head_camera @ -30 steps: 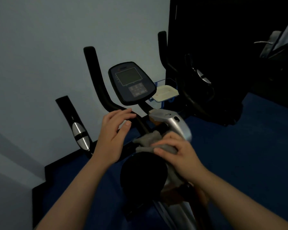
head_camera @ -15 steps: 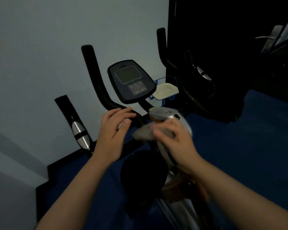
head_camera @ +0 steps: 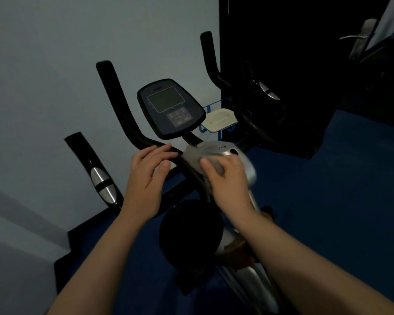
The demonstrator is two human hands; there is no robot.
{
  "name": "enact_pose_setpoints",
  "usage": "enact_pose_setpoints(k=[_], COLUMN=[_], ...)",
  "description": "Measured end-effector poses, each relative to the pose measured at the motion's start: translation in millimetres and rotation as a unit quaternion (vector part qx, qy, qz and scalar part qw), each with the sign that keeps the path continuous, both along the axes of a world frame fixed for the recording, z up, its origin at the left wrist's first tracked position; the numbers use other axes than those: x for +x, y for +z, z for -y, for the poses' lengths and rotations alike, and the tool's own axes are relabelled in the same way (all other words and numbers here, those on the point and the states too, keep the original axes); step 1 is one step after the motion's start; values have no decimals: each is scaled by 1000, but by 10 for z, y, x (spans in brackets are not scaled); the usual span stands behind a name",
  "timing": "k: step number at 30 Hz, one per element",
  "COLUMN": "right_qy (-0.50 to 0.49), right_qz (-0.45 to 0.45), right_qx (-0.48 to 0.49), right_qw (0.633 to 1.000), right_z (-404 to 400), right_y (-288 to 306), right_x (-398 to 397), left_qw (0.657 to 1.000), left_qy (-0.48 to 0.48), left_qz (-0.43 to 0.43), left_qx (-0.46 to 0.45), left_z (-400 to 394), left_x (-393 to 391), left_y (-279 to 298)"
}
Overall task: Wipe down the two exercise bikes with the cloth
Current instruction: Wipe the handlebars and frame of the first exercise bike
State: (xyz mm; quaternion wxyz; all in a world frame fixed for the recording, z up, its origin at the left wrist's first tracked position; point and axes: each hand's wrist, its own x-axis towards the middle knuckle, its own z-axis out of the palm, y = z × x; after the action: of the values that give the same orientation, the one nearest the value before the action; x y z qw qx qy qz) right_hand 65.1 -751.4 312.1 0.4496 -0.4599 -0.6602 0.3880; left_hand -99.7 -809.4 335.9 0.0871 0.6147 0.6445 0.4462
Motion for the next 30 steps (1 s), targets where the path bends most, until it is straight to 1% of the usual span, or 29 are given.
enact_pose_setpoints(k=[1,3,5,7,10,12,14,16,19,21,26,28,30], right_qy=[8,22,50,61,66,89,109,111,157,185,190,194,195], right_qz=[-5,-47,-75,-61,-26,-59,-141,-199,-200,-217,-250,-265,-268], right_qx=[-8,-12,-36,-79,-155,-240,-323,-371,-405,-430,-487,-491,-485], right_qw=[1000,999,995,993,985,965,929,900,878,856,815,807,809], right_z=[60,255,428,379,169,138,248,299,252,152,144,256,265], right_y=[-52,-219,-336,-315,-107,-84,-134,-213,-195,-120,-98,-159,-169], right_x=[0,128,339,412,272,130,94,171,330,335,258,294,292], left_qw=[1000,1000,1000,1000,1000,1000,1000,1000,999,999,999,999,999], left_qy=[-1,-1,-1,-2,-3,-5,-7,-9,-12,-13,-14,-15,-14], left_qz=[5,16,22,21,16,17,21,27,35,37,36,36,35], left_qx=[-1,-1,0,0,-2,-1,4,7,6,6,8,5,2], left_z=[4,3,6,4,6,4,-2,-7,-13,-18,-12,-4,-2], left_x=[1,1,2,0,8,5,-1,-8,-16,-12,-12,-11,-10], left_y=[5,8,-2,-2,3,6,6,-7,-12,-5,-1,-4,-6])
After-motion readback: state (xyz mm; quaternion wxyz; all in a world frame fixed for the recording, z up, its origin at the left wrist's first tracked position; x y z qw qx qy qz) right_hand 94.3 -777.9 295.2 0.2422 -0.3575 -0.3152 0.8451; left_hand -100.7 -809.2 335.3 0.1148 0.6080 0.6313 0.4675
